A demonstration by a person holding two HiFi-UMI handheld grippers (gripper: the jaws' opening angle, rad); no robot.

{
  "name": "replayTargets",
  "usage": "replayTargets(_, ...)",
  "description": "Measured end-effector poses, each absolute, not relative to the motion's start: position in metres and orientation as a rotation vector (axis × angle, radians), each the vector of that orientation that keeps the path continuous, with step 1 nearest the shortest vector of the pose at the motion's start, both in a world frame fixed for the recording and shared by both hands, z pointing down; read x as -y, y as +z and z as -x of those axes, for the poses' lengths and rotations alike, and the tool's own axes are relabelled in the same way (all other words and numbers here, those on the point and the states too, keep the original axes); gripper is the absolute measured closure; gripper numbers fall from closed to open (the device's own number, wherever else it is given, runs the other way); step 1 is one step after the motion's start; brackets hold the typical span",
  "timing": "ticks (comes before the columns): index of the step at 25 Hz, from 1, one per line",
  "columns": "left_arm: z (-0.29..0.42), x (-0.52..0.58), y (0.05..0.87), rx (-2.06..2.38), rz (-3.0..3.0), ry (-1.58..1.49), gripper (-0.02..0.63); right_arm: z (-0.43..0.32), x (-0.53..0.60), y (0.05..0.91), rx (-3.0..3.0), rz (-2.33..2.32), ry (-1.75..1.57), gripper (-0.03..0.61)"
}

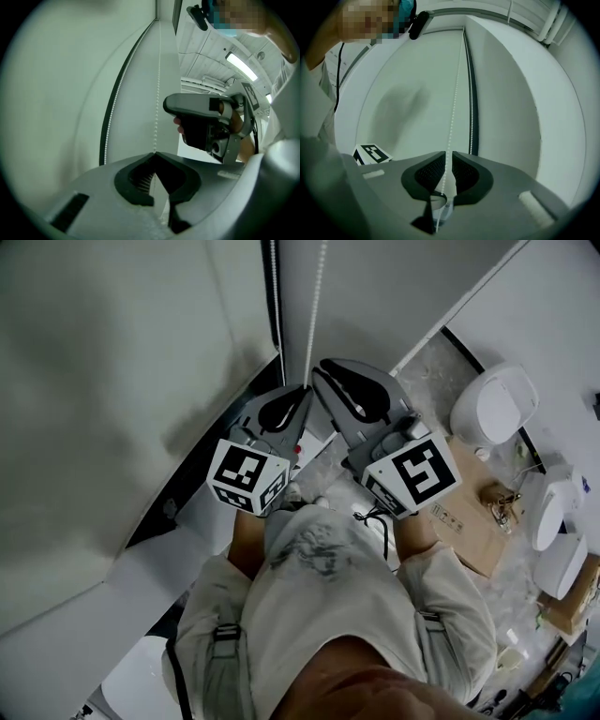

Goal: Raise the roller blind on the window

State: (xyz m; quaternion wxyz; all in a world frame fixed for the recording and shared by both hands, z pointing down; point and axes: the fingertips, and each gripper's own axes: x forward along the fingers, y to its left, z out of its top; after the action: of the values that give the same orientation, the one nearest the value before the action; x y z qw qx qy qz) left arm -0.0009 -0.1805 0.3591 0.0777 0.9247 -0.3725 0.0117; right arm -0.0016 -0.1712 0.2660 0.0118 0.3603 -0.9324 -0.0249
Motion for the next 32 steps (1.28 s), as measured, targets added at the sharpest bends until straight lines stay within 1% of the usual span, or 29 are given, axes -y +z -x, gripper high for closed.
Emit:
replayTargets(6,0.007,0.163,0.361,1.142,-2.757,0.017,0.603,0.014,0.162,0.242,2.969,-1.036,-0.121,0.495)
replayTargets(11,0.008,0.158,0.361,1.148,-2.766,0.032,0.603,0.022,0.164,0.221,2.995,-1.010,-0.173,0.494)
replayTargets(13,0.007,0.154,0.363,1.145,-2.770,0.033,0.603,0.023,0.164,0.215,3.002,-1.018,-0.188,0.502)
replayTargets(17,0.004,0.152,0.364,1.139,-2.776,0.037,0.602,0.023,0.166,0.206,3.008,-1.014,-0.179,0.557)
replayTargets(18,0.004,0.153,0.363,1.139,-2.777,0.040,0.603,0.023,0.167,0.204,3.007,-1.010,-0.172,0.562)
replayTargets(27,0.007,0.152,0.369,1.103,-2.743,0.012,0.603,0.020,0.168,0.212,2.995,-1.024,-0.160,0.568)
replayTargets(32,0.007,0.151,0.386,1.113,-2.723,0.059,0.601,0.022,0.169,0.228,2.972,-1.038,-0.156,0.568)
